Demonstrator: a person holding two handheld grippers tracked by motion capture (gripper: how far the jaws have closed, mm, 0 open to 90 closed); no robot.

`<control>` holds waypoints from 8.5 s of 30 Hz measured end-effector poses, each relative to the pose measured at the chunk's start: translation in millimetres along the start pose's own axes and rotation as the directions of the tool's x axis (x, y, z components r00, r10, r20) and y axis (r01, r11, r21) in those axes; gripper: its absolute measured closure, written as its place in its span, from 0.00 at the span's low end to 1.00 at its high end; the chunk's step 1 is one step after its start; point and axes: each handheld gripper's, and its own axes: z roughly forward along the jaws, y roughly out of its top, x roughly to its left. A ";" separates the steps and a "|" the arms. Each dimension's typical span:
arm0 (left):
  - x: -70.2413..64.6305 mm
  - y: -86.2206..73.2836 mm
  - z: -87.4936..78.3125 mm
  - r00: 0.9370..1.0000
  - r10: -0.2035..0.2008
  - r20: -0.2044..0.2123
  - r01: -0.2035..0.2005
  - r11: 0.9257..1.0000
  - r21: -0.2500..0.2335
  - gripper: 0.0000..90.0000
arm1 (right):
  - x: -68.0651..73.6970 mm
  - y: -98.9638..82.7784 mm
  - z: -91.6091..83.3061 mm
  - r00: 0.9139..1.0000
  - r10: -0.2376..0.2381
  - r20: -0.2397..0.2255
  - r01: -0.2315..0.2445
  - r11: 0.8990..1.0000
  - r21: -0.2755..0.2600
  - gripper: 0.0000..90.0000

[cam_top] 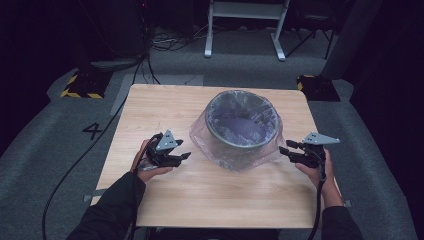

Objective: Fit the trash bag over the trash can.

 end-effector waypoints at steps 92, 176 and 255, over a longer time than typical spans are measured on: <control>-32.1 -68.4 -4.2 0.994 -0.085 0.067 0.074 0.986 0.152 0.14 | 55.5 168.6 14.5 0.981 -0.190 -0.032 0.186 0.977 -0.100 0.24; -31.4 -68.7 -4.2 0.994 -0.080 0.072 0.069 0.986 0.150 0.14 | 82.2 180.4 42.5 0.975 -0.218 -0.040 0.222 0.961 0.165 0.24; -31.3 -68.8 -4.2 0.994 -0.081 0.073 0.069 0.986 0.150 0.13 | 104.6 127.9 -46.1 0.952 -0.300 -0.062 0.301 0.954 0.013 0.22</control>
